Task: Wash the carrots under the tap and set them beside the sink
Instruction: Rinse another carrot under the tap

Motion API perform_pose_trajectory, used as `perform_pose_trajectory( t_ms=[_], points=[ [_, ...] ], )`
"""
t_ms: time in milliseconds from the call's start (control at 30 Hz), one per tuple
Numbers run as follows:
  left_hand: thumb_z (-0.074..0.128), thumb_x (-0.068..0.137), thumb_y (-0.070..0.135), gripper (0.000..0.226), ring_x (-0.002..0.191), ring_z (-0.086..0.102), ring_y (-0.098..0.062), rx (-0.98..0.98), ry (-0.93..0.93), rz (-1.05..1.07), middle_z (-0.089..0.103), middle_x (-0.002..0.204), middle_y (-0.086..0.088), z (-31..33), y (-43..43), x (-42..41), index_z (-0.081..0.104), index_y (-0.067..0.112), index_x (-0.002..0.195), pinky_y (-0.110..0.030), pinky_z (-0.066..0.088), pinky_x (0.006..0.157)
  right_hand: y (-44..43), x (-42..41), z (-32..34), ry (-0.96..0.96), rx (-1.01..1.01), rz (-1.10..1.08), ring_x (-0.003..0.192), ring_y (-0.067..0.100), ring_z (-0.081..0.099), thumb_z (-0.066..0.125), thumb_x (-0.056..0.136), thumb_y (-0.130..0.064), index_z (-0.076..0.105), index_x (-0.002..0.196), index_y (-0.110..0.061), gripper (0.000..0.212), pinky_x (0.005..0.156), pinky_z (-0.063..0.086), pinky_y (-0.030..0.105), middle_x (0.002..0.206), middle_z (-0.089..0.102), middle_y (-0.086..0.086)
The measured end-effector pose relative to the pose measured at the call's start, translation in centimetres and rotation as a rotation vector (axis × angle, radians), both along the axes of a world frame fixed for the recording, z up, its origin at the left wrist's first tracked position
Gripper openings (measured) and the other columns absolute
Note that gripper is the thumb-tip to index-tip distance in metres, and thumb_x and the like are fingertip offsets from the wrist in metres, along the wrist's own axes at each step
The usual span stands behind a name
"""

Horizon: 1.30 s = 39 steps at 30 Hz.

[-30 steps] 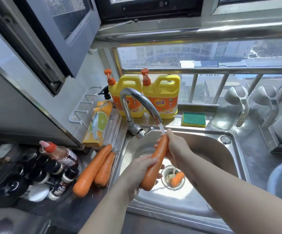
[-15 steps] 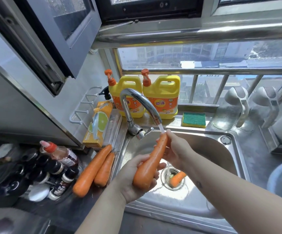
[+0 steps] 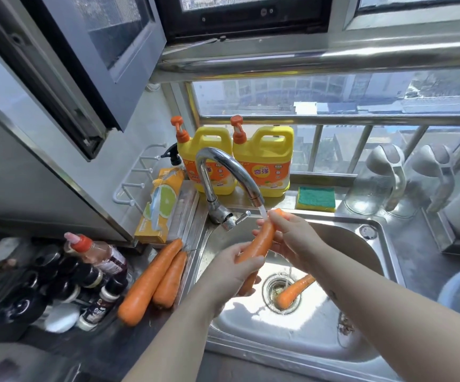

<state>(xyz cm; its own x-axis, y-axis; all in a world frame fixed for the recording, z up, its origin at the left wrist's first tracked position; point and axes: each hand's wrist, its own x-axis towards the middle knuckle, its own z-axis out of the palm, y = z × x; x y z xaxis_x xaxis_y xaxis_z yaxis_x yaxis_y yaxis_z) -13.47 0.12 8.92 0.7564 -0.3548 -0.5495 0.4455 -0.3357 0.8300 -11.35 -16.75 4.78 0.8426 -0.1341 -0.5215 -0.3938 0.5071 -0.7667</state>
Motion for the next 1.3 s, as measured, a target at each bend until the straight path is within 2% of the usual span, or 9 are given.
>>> perform_pose_trajectory(
  t_ms=[100,233,467,567,667,833,967,1100,1300],
  points=[
    [0.071,0.092,0.024,0.044,0.081,0.067,-0.014,0.085,-0.154,-0.024,0.070,0.106,-0.001,-0.5,-0.2,0.1,0.055,0.033,0.132,-0.026,0.055,0.069,-0.5,0.2,0.5,-0.017,-0.068,0.134,0.095,0.030,0.071,0.067,0.094,-0.005,0.055,0.116,-0.005,0.024,0.078,0.062,0.045,0.110,0.065,0.021],
    [0.070,0.091,0.027,0.043,0.080,0.067,-0.009,0.213,-0.371,-0.080,0.068,0.104,0.013,-0.9,-0.3,0.3,0.055,0.044,0.128,-0.024,0.053,0.066,-1.3,0.9,0.8,-0.019,-0.351,0.140,0.081,0.028,0.075,0.061,0.099,-0.026,0.064,0.110,-0.010,0.019,0.093,0.057,0.052,0.095,0.076,0.014],
    [0.070,0.091,0.030,0.047,0.085,0.067,-0.007,0.209,-0.412,-0.108,0.067,0.108,0.015,-1.3,0.1,0.8,0.054,0.046,0.132,-0.023,0.055,0.067,-1.9,0.9,0.5,-0.061,-0.211,0.221,0.092,0.030,0.075,0.076,0.089,-0.014,0.055,0.129,-0.015,0.045,0.095,0.057,0.050,0.108,0.073,0.018],
    [0.067,0.093,0.029,0.042,0.081,0.066,-0.007,0.234,-0.470,-0.147,0.068,0.101,0.016,-1.2,-0.2,0.7,0.052,0.054,0.124,-0.027,0.054,0.068,-2.2,0.9,0.6,-0.065,-0.215,0.218,0.086,0.025,0.074,0.070,0.095,-0.023,0.059,0.125,-0.014,0.034,0.101,0.053,0.052,0.100,0.076,0.012],
    [0.067,0.095,0.030,0.042,0.071,0.063,-0.001,0.274,-0.543,-0.156,0.065,0.094,0.018,-0.8,-0.9,1.3,0.049,0.056,0.122,-0.014,0.045,0.052,-1.2,0.9,0.5,-0.110,-0.300,0.222,0.091,0.029,0.074,0.075,0.091,-0.023,0.055,0.121,-0.015,0.037,0.098,0.054,0.052,0.104,0.075,0.013],
    [0.069,0.093,0.034,0.046,0.080,0.065,-0.001,0.239,-0.499,-0.126,0.068,0.102,0.016,-1.2,-1.1,2.6,0.055,0.043,0.136,-0.016,0.050,0.062,-1.9,1.2,1.3,-0.140,-0.202,0.301,0.085,0.023,0.074,0.066,0.096,-0.023,0.063,0.107,-0.010,0.017,0.075,0.052,0.030,0.096,0.076,0.012],
    [0.069,0.093,0.030,0.049,0.078,0.063,0.004,0.224,-0.495,-0.131,0.066,0.104,0.019,-1.2,-0.9,2.2,0.052,0.043,0.138,-0.007,0.043,0.058,-1.5,0.9,0.8,-0.157,-0.196,0.287,0.087,0.021,0.074,0.069,0.093,-0.010,0.060,0.113,-0.007,0.023,0.075,0.056,0.024,0.103,0.075,0.015],
    [0.067,0.095,0.032,0.051,0.074,0.065,-0.002,0.193,-0.434,-0.131,0.068,0.106,0.016,-1.7,-0.8,1.5,0.049,0.045,0.141,-0.016,0.049,0.059,-1.8,0.6,0.5,-0.099,-0.244,0.328,0.094,0.027,0.075,0.068,0.093,-0.037,0.064,0.115,-0.003,0.041,0.092,0.052,0.037,0.102,0.077,0.013],
    [0.064,0.097,0.019,0.030,0.073,0.060,-0.018,-0.019,-0.199,-0.012,0.063,0.082,-0.002,-1.7,-0.9,1.4,0.064,0.040,0.118,-0.033,0.048,0.063,-0.9,0.3,0.2,-0.155,-0.316,0.367,0.096,0.027,0.073,0.076,0.088,-0.010,0.062,0.111,-0.004,0.028,0.093,0.056,0.039,0.102,0.074,0.015]
  ],
)
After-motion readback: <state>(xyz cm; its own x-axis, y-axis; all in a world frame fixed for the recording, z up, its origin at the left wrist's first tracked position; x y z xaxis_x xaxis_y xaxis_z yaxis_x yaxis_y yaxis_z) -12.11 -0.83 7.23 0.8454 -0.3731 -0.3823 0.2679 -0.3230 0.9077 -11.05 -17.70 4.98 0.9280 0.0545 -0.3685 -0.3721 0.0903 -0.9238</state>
